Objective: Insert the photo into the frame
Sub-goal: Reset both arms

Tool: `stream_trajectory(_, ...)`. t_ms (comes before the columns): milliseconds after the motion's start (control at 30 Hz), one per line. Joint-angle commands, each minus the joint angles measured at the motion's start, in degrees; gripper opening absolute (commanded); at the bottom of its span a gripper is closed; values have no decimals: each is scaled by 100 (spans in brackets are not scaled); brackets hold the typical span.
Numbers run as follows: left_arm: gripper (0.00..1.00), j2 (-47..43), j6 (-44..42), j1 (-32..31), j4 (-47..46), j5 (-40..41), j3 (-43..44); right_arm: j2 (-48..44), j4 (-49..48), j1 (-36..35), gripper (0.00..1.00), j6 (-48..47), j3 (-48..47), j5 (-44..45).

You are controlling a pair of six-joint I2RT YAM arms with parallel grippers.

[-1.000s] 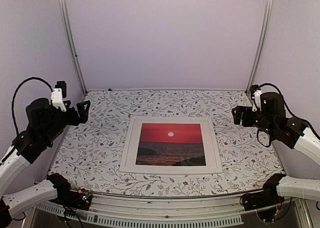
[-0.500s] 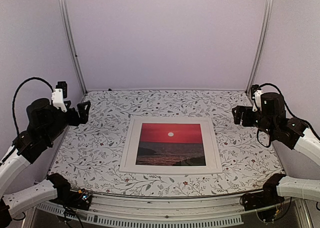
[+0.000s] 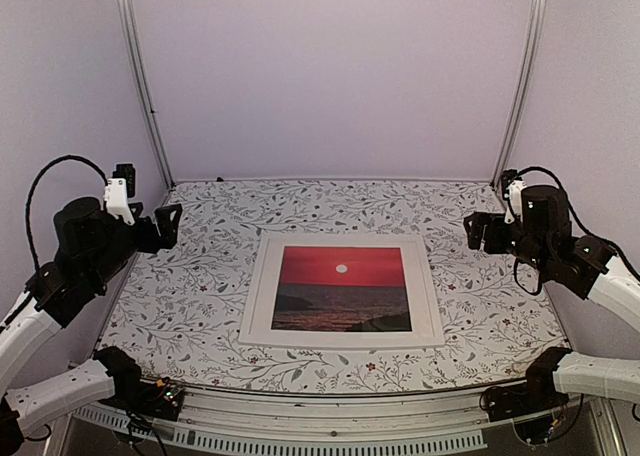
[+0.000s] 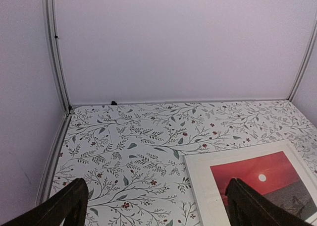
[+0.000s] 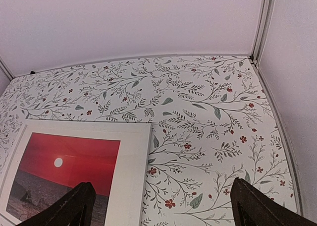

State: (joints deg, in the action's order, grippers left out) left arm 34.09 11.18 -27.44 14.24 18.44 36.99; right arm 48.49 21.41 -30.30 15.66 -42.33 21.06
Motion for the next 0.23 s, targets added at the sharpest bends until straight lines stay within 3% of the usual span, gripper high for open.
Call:
stream_trajectory(0,100,-16,39,55,-33,-78,-78,-65,-98,34,99,-1,62,84)
stream_trajectory(200,100,-18,42,52,-10,-95,-73,-41,-102,33,99,16,58,41)
